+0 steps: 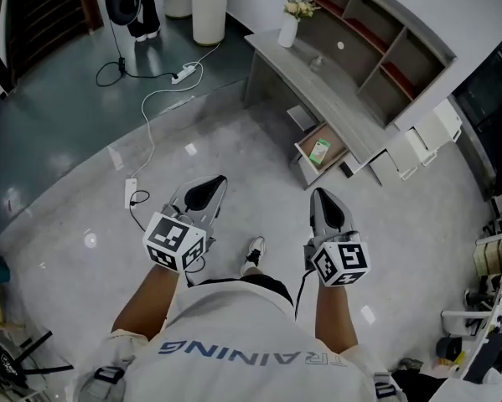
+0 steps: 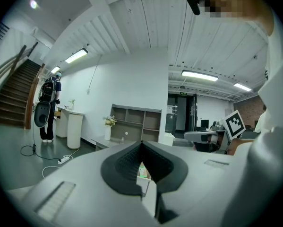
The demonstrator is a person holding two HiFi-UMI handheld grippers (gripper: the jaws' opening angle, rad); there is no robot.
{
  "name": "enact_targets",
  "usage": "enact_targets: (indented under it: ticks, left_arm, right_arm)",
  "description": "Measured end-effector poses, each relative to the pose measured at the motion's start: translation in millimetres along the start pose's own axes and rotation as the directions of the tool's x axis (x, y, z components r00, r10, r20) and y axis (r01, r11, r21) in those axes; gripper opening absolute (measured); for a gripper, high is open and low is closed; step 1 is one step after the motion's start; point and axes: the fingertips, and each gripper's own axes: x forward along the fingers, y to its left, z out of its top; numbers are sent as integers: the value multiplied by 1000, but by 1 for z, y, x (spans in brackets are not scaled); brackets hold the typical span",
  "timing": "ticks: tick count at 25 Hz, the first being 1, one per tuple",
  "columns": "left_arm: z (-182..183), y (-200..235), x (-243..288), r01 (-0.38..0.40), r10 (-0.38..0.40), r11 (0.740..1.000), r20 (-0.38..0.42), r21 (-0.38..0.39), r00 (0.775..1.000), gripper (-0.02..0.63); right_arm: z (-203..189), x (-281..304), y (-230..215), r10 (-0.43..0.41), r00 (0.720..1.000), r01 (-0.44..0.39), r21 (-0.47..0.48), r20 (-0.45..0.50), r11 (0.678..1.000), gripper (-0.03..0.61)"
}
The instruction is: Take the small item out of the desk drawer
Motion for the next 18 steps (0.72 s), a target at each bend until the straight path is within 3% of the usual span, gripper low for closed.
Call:
enact_targets:
  ticks: [18]
  left_arm:
    - [27, 49, 186, -68, 69, 997, -34, 20, 997, 2]
  right_arm:
    - [26, 142, -149, 63, 998, -62, 28, -12, 998, 14]
